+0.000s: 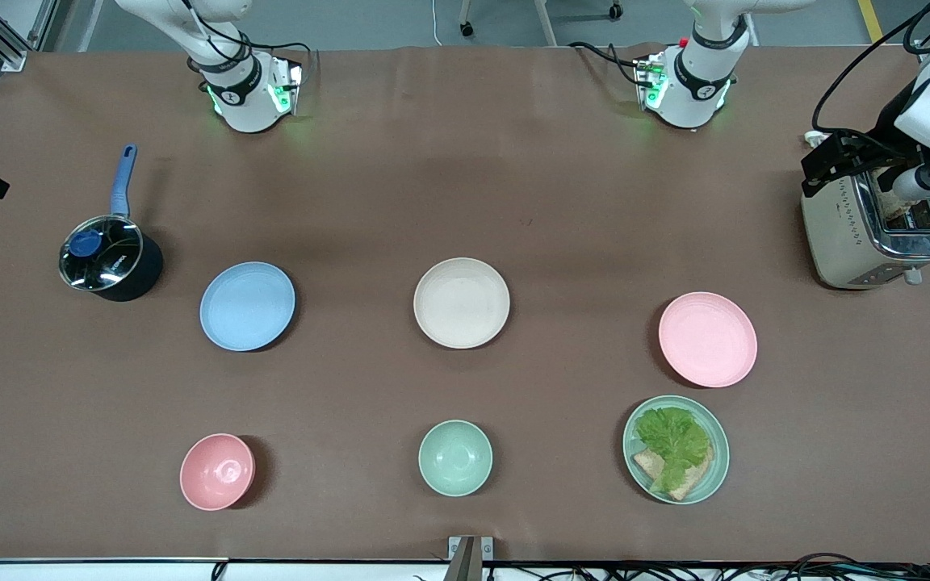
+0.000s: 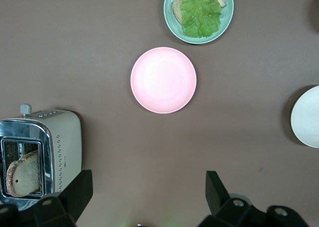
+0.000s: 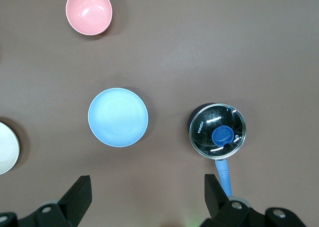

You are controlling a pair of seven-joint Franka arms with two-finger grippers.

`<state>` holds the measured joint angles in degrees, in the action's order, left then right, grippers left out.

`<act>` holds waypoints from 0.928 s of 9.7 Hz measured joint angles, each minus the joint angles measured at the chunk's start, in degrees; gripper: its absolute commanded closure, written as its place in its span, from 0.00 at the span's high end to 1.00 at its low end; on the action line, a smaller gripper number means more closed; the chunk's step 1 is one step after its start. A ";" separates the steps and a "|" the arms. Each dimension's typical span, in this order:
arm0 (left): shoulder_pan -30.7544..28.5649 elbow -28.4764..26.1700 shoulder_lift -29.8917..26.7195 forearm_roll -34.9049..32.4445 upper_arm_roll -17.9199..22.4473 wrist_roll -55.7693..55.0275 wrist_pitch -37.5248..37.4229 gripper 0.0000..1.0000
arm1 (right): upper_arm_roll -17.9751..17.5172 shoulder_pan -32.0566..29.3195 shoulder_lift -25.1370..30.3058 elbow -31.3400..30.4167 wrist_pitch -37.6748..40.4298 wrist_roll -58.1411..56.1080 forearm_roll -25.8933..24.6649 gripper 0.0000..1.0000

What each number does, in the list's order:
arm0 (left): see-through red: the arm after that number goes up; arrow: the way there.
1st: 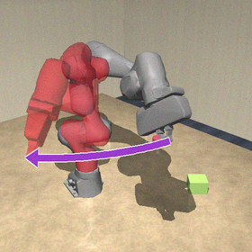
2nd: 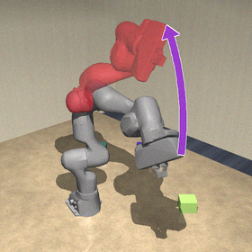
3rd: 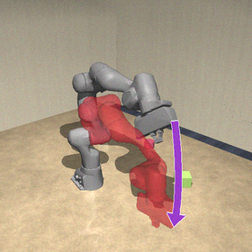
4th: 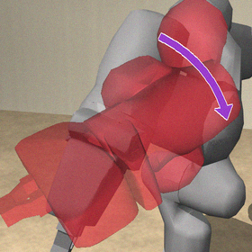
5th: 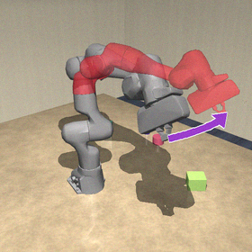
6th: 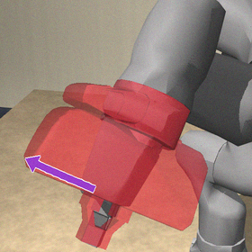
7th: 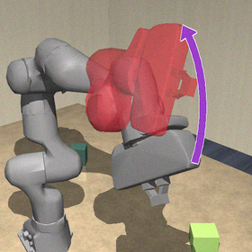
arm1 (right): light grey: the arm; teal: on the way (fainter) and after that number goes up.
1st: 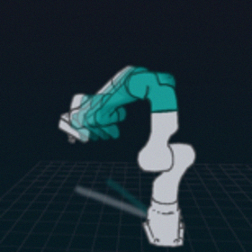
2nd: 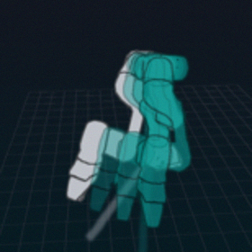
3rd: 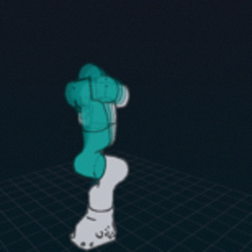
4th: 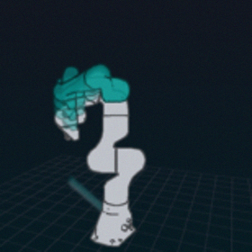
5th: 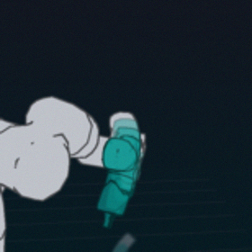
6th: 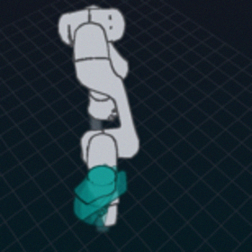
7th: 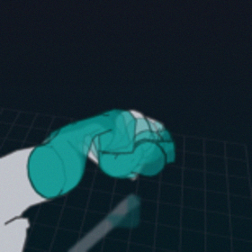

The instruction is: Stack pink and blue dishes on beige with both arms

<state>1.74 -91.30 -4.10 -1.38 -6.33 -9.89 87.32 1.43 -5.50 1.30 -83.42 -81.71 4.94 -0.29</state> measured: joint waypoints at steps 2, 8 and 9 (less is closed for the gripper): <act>-0.18 0.03 0.00 0.00 0.05 2.71 0.00 1.00 | 0.00 0.00 0.00 -0.01 0.06 0.00 0.00 1.00; -1.77 -0.10 6.32 -0.01 0.70 6.03 4.15 1.00 | -0.28 2.18 -2.15 -19.85 -16.80 -0.11 0.16 1.00; -2.56 -1.30 8.86 -0.01 0.76 6.19 7.69 1.00 | -0.28 2.32 -2.58 -26.35 -24.69 -0.12 0.17 1.00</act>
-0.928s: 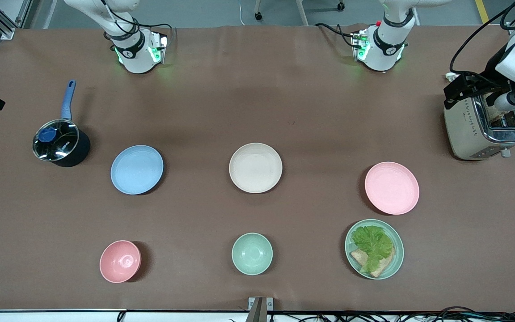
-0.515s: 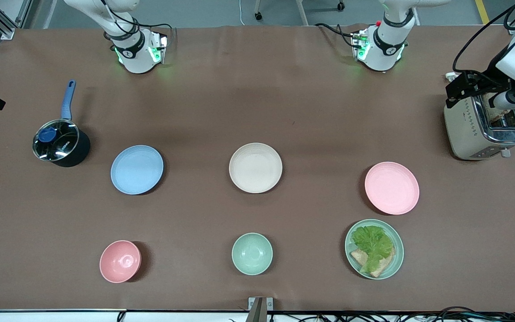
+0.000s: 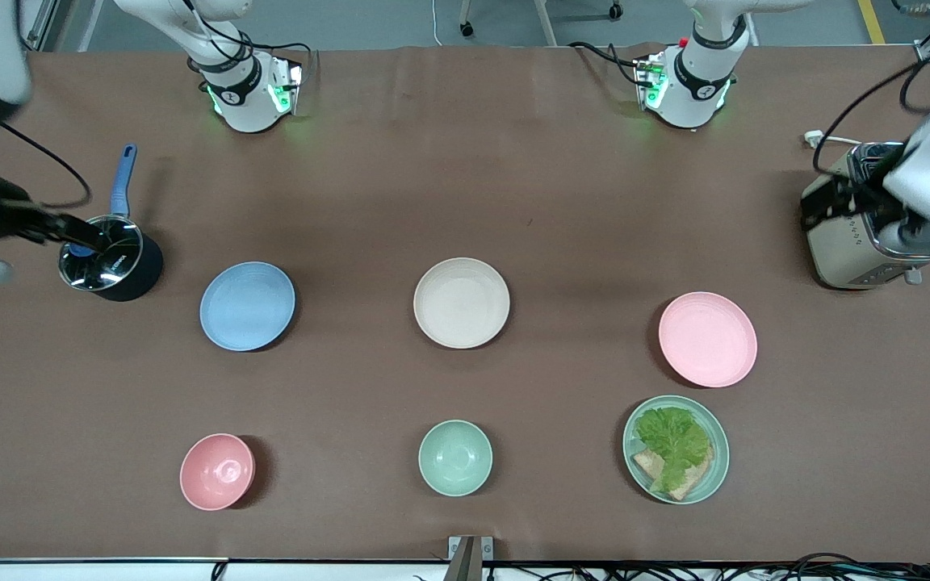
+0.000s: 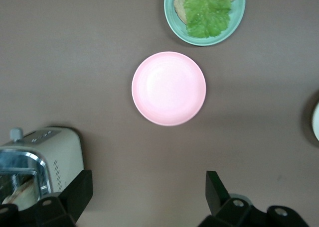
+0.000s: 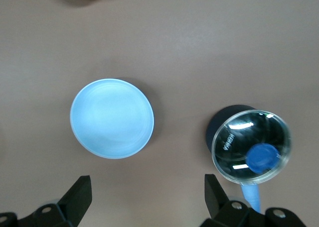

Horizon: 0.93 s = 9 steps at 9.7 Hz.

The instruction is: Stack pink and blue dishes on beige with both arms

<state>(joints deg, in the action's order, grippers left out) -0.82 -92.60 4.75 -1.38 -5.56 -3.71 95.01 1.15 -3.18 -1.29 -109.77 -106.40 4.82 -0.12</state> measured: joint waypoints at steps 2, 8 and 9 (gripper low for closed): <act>-1.50 -3.60 4.42 0.00 0.05 0.04 7.53 1.00 | -0.08 0.60 -1.70 -11.67 -13.82 -0.65 0.00 1.00; -4.41 -10.74 15.02 -0.01 0.05 1.11 20.26 1.00 | 0.25 -0.62 -17.73 -17.16 -30.44 -15.79 10.91 0.99; -5.52 -10.98 17.26 -0.01 0.06 2.96 22.32 0.99 | 0.28 -1.09 -19.48 -17.12 -31.75 -17.33 12.59 0.91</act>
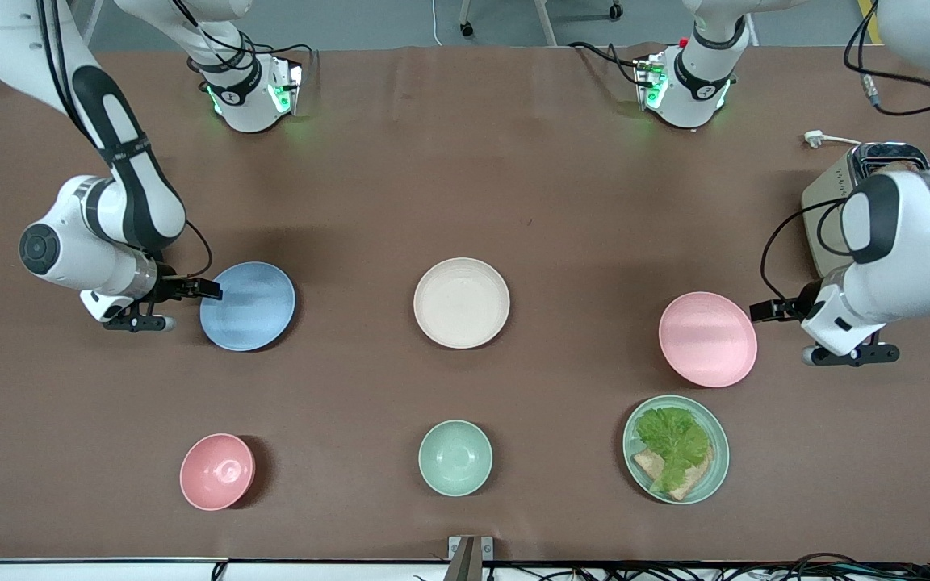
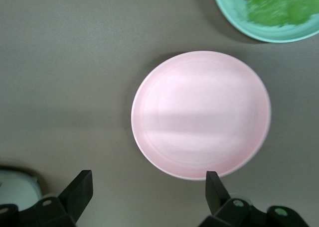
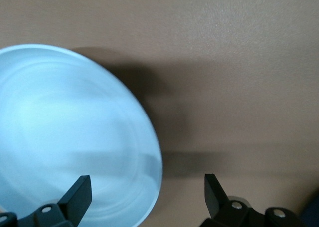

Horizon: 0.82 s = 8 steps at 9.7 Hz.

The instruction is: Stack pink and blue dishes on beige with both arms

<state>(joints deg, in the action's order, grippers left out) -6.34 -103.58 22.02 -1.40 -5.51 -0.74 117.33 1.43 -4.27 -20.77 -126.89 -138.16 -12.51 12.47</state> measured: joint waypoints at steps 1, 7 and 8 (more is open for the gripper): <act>-1.44 -0.09 2.19 0.00 0.01 2.28 2.43 0.95 | 0.00 -0.19 -1.13 0.04 -1.03 -0.80 0.69 0.78; -3.48 -0.11 11.21 0.00 -0.23 5.29 10.23 0.59 | 0.01 -0.26 -2.23 0.79 -0.60 -1.56 7.65 0.00; -3.48 -0.09 12.16 0.00 -0.25 5.29 11.25 0.50 | 0.09 -0.30 -2.22 1.91 1.95 -1.62 7.90 0.00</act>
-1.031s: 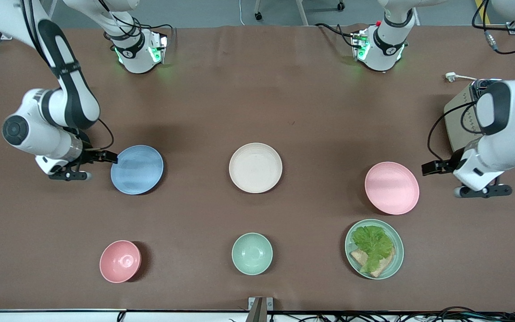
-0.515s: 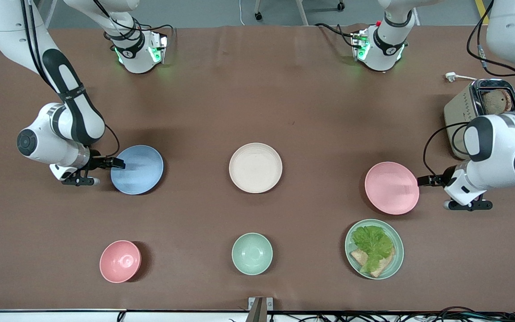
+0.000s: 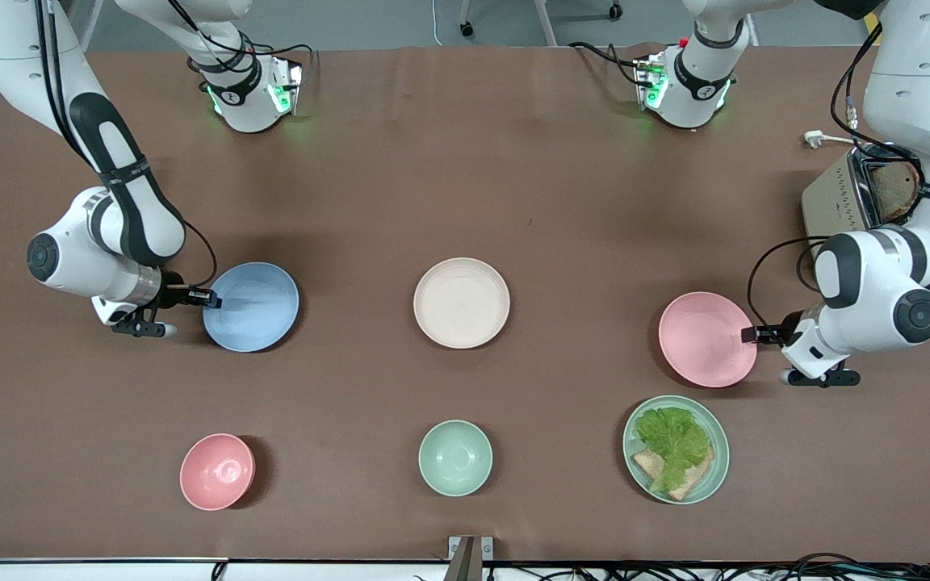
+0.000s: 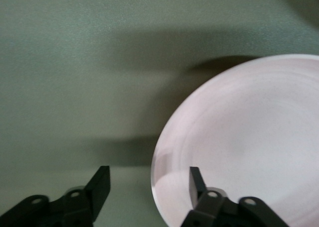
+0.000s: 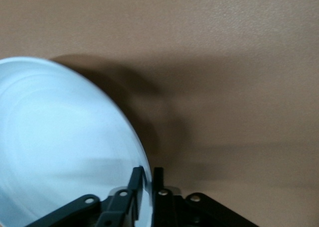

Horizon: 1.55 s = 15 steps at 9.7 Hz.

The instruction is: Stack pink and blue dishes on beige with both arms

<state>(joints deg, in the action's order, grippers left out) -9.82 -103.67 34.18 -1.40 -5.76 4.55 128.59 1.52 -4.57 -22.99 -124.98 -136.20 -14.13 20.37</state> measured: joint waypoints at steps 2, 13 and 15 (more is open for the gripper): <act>0.01 0.03 1.21 0.00 -0.10 0.01 0.80 0.24 | 0.31 -0.20 0.02 2.55 4.62 -0.14 0.26 0.00; -1.53 2.06 -7.40 6.88 -17.59 -6.24 -7.17 0.00 | 6.53 -0.29 9.21 17.79 27.04 -0.98 -1.26 0.00; 0.54 1.72 -7.77 6.91 -23.17 -14.94 -7.23 0.01 | 6.75 -0.29 13.69 17.87 28.42 -0.34 -3.62 0.01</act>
<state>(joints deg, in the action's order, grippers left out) -9.28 -101.95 26.41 5.51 -28.93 -10.38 121.36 8.27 -4.86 -9.30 -107.11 -107.78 -14.48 16.75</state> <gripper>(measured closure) 0.947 0.947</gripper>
